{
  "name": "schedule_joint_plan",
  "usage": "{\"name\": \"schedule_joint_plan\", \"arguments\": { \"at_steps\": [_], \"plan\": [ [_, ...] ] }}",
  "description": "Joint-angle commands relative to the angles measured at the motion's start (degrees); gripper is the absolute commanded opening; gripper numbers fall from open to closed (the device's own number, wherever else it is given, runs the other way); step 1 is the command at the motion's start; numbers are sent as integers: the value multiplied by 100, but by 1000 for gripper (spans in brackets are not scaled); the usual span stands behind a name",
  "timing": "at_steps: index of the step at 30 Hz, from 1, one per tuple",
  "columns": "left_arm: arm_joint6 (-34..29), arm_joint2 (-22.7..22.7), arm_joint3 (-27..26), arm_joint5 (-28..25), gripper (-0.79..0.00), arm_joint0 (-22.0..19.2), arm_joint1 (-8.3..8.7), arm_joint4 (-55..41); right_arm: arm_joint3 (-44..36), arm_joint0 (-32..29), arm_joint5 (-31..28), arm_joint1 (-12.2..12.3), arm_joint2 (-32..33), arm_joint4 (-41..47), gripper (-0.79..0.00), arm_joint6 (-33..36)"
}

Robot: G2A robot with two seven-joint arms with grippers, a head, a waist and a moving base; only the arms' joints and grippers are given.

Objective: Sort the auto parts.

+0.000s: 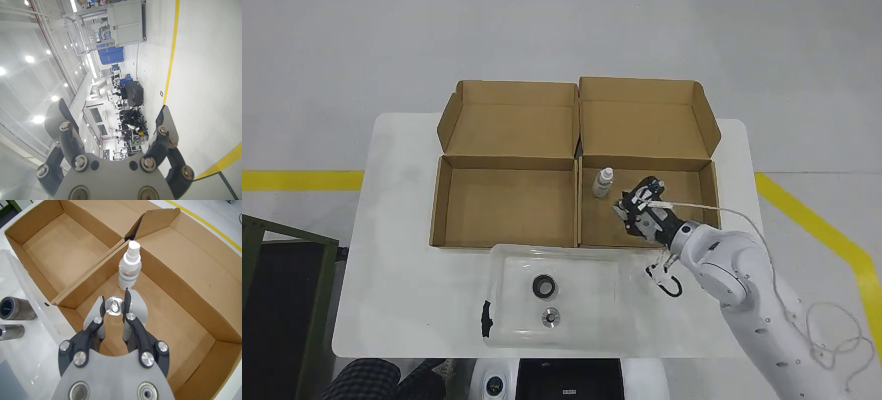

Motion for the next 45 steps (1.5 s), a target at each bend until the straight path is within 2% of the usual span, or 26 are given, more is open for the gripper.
{"name": "schedule_joint_plan", "arguments": {
  "at_steps": [1,10,23,25,27,30,31,32,38,45],
  "plan": [
    [0,0,0,0,0,0,0,0,103,170,102,-31,-108,-1,-785,51],
    [0,0,0,0,0,0,0,0,336,547,505,-121,-381,-117,-785,490],
    [0,0,0,0,0,0,0,0,1103,930,557,-230,-669,-119,-785,700],
    [0,0,0,0,0,0,0,0,1192,991,580,-248,-720,-145,-606,726],
    [0,0,0,0,0,0,0,0,1289,1056,619,-273,-785,-162,-548,742],
    [0,0,0,0,0,0,0,0,1427,1146,629,-308,-863,-139,-416,732],
    [0,0,0,0,0,0,0,0,1456,1166,633,-317,-879,-132,-185,726],
    [0,0,0,0,0,0,0,0,1476,1181,640,-324,-889,-131,0,721],
    [0,0,0,0,0,0,0,0,1218,1065,703,-308,-756,-251,0,724],
    [0,0,0,0,0,0,0,0,149,480,612,-189,-244,-427,0,719]
  ]
}}
